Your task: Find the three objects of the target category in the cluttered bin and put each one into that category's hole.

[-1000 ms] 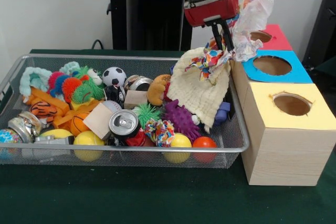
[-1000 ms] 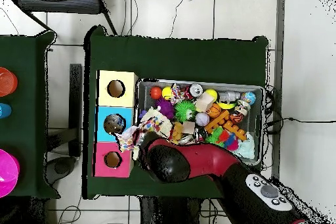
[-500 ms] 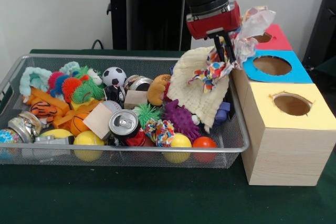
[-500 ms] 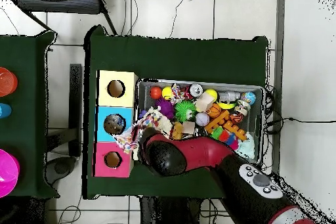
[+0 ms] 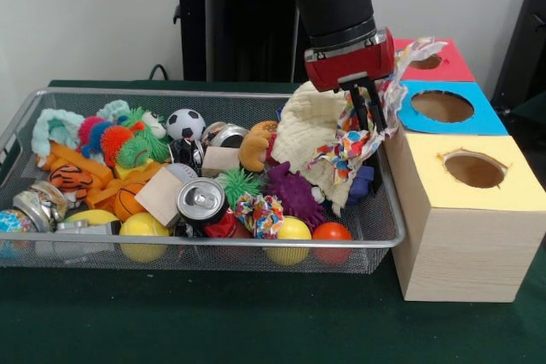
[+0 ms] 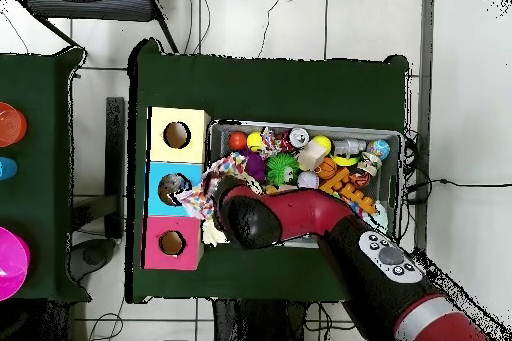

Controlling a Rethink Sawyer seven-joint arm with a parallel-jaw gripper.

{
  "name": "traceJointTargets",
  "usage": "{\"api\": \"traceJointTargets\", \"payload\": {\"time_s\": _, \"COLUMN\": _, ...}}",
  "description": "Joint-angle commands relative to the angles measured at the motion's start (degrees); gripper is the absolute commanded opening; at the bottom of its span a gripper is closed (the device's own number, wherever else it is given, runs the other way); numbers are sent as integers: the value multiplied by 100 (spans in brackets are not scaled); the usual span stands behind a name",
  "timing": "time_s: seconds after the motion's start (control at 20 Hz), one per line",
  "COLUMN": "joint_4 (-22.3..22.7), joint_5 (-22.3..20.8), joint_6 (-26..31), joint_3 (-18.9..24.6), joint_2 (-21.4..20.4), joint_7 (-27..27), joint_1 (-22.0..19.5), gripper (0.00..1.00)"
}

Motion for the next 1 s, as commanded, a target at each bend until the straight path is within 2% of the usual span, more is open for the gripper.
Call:
{"api": "traceJointTargets", "payload": {"time_s": 0.05, "joint_4": -692, "joint_5": -356, "joint_6": 44, "joint_3": -281, "joint_2": -70, "joint_7": -64, "joint_1": 43, "gripper": 0}}
{"api": "traceJointTargets", "payload": {"time_s": 0.25, "joint_4": -673, "joint_5": -464, "joint_6": 109, "joint_3": -341, "joint_2": -244, "joint_7": -150, "joint_1": 57, "gripper": 0}}
{"api": "traceJointTargets", "payload": {"time_s": 0.5, "joint_4": -810, "joint_5": -583, "joint_6": 821, "joint_3": -592, "joint_2": -453, "joint_7": -470, "joint_1": 141, "gripper": 0}}
{"api": "traceJointTargets", "payload": {"time_s": 0.65, "joint_4": -853, "joint_5": -612, "joint_6": 987, "joint_3": -711, "joint_2": -446, "joint_7": -480, "joint_1": 156, "gripper": 0}}
{"api": "traceJointTargets", "payload": {"time_s": 1.0, "joint_4": -1073, "joint_5": -864, "joint_6": 901, "joint_3": -1026, "joint_2": -181, "joint_7": -310, "joint_1": 383, "gripper": 0}}
